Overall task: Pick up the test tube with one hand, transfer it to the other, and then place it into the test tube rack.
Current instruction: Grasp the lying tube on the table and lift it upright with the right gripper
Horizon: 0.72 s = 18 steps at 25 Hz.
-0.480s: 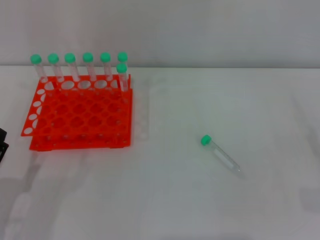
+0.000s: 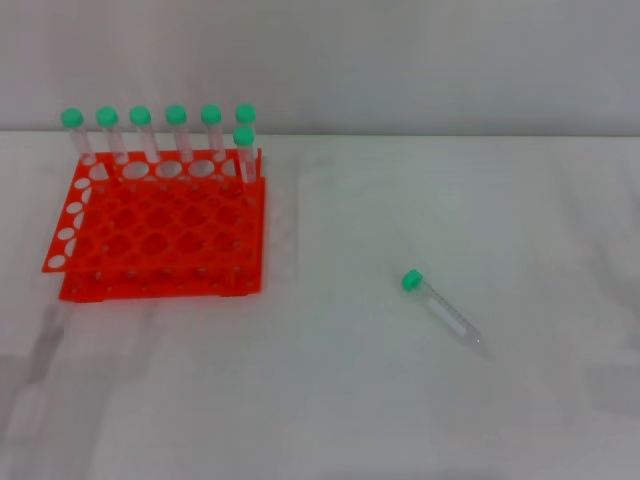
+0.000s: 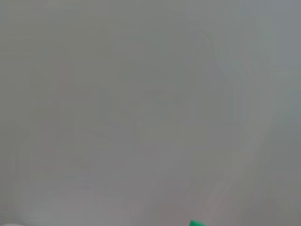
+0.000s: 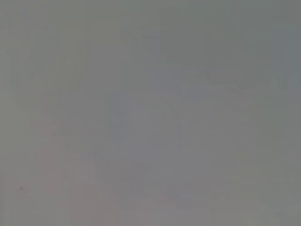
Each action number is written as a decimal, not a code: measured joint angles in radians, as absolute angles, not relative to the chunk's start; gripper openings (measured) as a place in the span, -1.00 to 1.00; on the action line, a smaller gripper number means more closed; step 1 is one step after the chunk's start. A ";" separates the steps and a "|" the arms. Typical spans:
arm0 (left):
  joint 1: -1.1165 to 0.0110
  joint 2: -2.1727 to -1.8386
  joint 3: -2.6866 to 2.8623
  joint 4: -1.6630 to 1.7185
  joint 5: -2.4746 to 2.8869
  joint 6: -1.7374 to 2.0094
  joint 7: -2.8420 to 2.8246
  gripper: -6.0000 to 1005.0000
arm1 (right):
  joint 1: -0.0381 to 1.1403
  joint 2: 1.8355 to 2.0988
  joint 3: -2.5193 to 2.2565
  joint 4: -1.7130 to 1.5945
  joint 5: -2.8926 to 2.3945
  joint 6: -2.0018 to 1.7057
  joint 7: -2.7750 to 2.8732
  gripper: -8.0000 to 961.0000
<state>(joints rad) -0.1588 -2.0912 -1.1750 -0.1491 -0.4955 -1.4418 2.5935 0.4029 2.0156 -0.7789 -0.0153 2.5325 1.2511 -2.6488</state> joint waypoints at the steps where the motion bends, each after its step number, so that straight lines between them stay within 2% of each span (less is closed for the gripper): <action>1: -0.157 -2.091 -1.175 -0.149 -0.501 -1.441 2.594 0.74 | 0.405 2.016 -0.784 -0.016 2.533 1.251 -2.645 0.78; 5: -0.140 -2.091 -1.173 -0.148 -0.528 -1.441 2.590 0.74 | 0.406 2.011 -0.845 -0.049 2.532 1.250 -2.562 0.78; 8: -0.122 -2.091 -1.174 -0.147 -0.534 -1.440 2.582 0.74 | 0.381 1.996 -0.946 -0.149 2.517 1.244 -2.437 0.78; 9: -0.119 -2.091 -1.174 -0.147 -0.535 -1.440 2.579 0.74 | 0.350 1.972 -1.027 -0.272 2.462 1.221 -2.295 0.78; 10: -0.114 -2.091 -1.174 -0.147 -0.538 -1.440 2.575 0.74 | 0.350 1.972 -1.027 -0.272 2.462 1.221 -2.295 0.78; 13: -0.106 -2.091 -1.174 -0.142 -0.540 -1.440 2.572 0.74 | 0.316 1.919 -1.084 -0.495 2.264 1.163 -1.975 0.78; 16: -0.107 -2.091 -1.175 -0.129 -0.540 -1.440 2.572 0.74 | 0.328 1.863 -1.086 -0.680 2.005 1.159 -1.667 0.77; 18: -0.111 -2.091 -1.174 -0.123 -0.540 -1.436 2.572 0.74 | 0.358 1.840 -1.087 -0.775 1.838 1.173 -1.502 0.77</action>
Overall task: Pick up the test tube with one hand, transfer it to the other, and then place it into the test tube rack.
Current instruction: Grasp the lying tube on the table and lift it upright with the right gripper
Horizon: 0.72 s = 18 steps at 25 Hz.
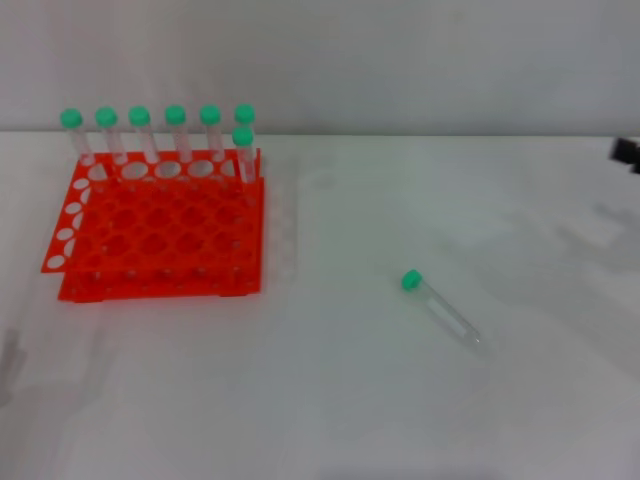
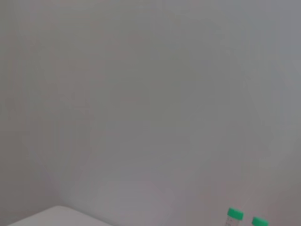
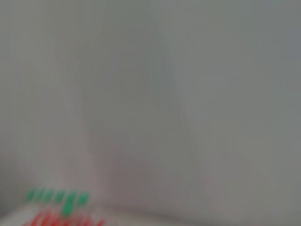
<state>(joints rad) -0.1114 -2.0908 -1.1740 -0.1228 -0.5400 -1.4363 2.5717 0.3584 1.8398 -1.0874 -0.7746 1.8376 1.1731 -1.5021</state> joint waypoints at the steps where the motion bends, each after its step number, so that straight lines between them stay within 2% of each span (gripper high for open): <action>1: -0.115 -2.091 -1.172 -0.120 -0.540 -1.433 2.572 0.74 | 0.402 1.832 -1.084 -0.860 1.647 1.195 -1.331 0.77; 4: -0.122 -2.091 -1.169 -0.120 -0.540 -1.428 2.571 0.74 | 0.439 1.837 -1.082 -0.940 1.485 1.225 -1.175 0.77; 7: -0.128 -2.091 -1.168 -0.120 -0.540 -1.418 2.571 0.74 | 0.493 1.875 -1.082 -1.085 1.236 1.298 -0.973 0.77; 8: -0.129 -2.090 -1.169 -0.121 -0.540 -1.412 2.571 0.74 | 0.513 1.903 -1.085 -1.149 1.142 1.335 -0.906 0.77; 9: -0.130 -2.090 -1.169 -0.122 -0.540 -1.407 2.571 0.74 | 0.513 1.903 -1.085 -1.149 1.142 1.335 -0.906 0.77; 10: -0.133 -2.090 -1.171 -0.123 -0.540 -1.397 2.571 0.74 | 0.543 1.972 -1.092 -1.289 0.946 1.409 -0.791 0.77; 13: -0.150 -2.088 -1.174 -0.120 -0.540 -1.361 2.573 0.73 | 0.566 2.017 -1.161 -1.403 0.749 1.440 -0.646 0.77; 16: -0.163 -2.086 -1.172 -0.121 -0.540 -1.343 2.571 0.73 | 0.601 2.011 -1.380 -1.448 0.584 1.422 -0.424 0.77; 18: -0.163 -2.087 -1.173 -0.119 -0.541 -1.345 2.570 0.73 | 0.644 2.016 -1.496 -1.436 0.502 1.419 -0.330 0.77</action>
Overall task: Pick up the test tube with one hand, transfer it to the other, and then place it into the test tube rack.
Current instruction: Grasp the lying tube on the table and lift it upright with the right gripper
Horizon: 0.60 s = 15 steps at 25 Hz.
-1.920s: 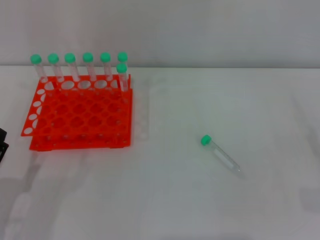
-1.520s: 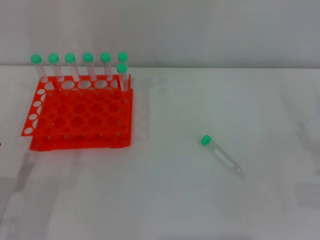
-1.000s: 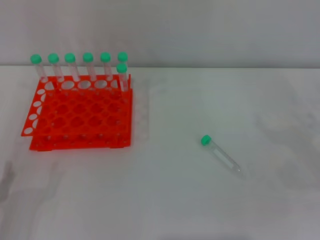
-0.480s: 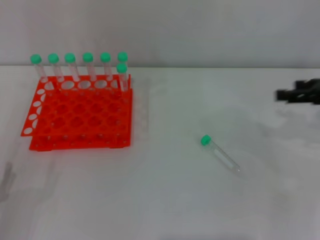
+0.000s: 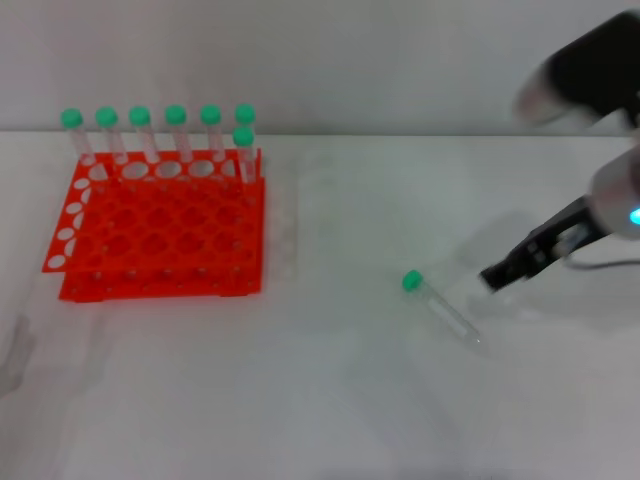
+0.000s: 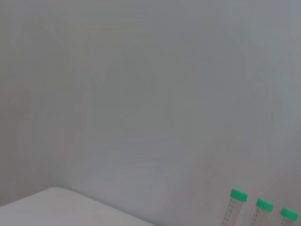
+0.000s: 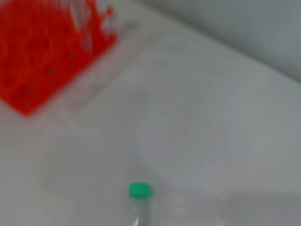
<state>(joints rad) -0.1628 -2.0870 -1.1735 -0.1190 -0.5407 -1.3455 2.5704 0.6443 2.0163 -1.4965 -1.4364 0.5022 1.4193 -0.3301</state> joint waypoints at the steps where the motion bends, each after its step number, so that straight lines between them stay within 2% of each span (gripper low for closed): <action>1: -0.163 -2.088 -1.174 -0.118 -0.541 -1.346 2.570 0.73 | 0.663 2.020 -1.549 -1.429 0.481 1.418 -0.294 0.77; 15: -0.161 -2.088 -1.169 -0.121 -0.540 -1.348 2.569 0.72 | 0.791 2.026 -1.755 -1.212 0.560 1.333 -0.191 0.76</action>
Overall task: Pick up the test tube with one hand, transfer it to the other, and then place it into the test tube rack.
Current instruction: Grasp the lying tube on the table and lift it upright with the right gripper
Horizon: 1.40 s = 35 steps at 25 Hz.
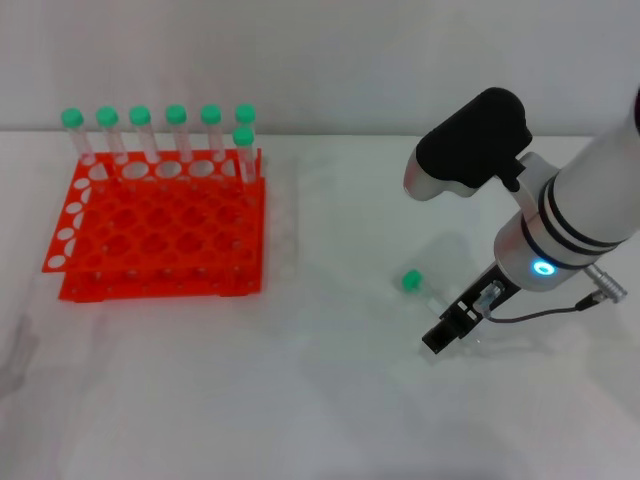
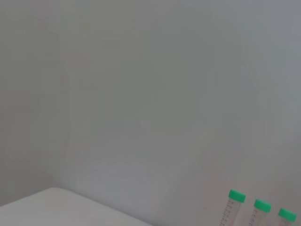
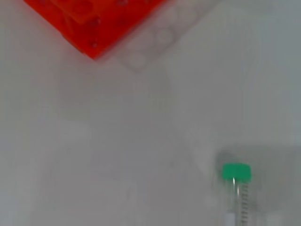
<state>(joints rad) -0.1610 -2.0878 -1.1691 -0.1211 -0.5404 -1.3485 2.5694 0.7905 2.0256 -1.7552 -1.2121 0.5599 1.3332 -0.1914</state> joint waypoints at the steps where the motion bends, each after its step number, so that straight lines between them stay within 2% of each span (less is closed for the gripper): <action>1: -0.161 -2.088 -1.169 -0.121 -0.540 -1.348 2.569 0.72 | 0.796 2.026 -1.756 -1.194 0.560 1.328 -0.192 0.76; 8: -0.160 -2.089 -1.168 -0.121 -0.539 -1.342 2.569 0.72 | 0.821 2.025 -1.758 -1.109 0.558 1.304 -0.192 0.76; 14: -0.159 -2.089 -1.169 -0.121 -0.539 -1.342 2.563 0.71 | 0.835 2.027 -1.763 -1.075 0.559 1.304 -0.192 0.30; 19: -0.159 -2.089 -1.169 -0.122 -0.539 -1.342 2.562 0.71 | 0.837 2.027 -1.765 -1.062 0.565 1.302 -0.192 0.31; 28: -0.160 -2.089 -1.170 -0.120 -0.540 -1.347 2.562 0.71 | 0.857 2.026 -1.761 -1.027 0.583 1.299 -0.216 0.15; 33: -0.160 -2.088 -1.174 -0.117 -0.540 -1.347 2.562 0.70 | 0.895 2.027 -1.760 -0.965 0.601 1.283 -0.242 -0.31; 35: -0.160 -2.088 -1.174 -0.116 -0.540 -1.347 2.562 0.70 | 0.895 2.027 -1.760 -0.966 0.600 1.280 -0.244 -0.38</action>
<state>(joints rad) -0.1595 -2.0882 -1.1741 -0.1159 -0.5400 -1.3472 2.5617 0.8949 2.0267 -1.7599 -0.9657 0.6004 1.2797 -0.2436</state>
